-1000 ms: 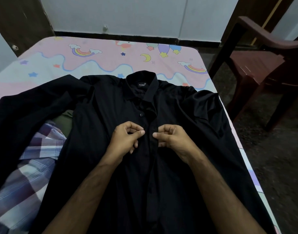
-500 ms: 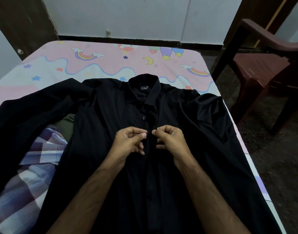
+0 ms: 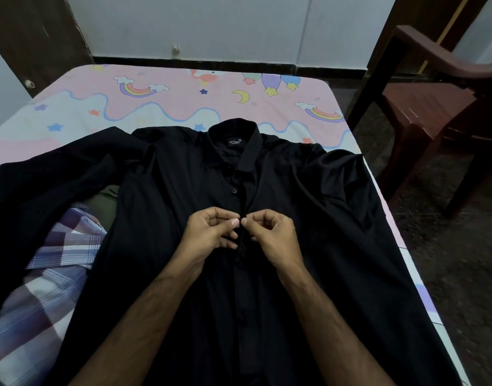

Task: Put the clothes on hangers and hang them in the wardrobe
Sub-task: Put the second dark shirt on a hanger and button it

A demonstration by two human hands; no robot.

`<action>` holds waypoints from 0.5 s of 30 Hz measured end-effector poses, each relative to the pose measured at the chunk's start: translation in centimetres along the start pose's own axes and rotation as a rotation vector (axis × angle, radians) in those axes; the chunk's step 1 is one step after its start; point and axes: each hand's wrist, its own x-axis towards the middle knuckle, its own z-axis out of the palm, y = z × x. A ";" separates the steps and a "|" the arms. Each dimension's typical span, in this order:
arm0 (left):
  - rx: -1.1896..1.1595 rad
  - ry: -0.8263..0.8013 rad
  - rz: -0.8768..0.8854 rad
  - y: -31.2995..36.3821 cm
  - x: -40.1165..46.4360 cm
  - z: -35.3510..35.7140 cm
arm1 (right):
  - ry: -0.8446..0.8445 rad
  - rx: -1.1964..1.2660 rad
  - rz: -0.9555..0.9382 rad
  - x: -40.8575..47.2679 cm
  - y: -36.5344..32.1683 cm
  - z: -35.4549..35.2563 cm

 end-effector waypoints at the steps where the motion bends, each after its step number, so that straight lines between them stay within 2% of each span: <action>1: 0.008 0.010 0.003 0.0 0.0 0.1 | 0.013 0.002 -0.005 -0.1 0.1 0.0; 9: 0.041 0.052 0.022 -0.2 0.0 0.2 | -0.024 0.099 -0.077 -0.5 0.2 -0.3; 15: 0.010 0.032 0.011 0.1 0.1 0.1 | -0.009 0.048 -0.079 -0.2 0.4 -0.1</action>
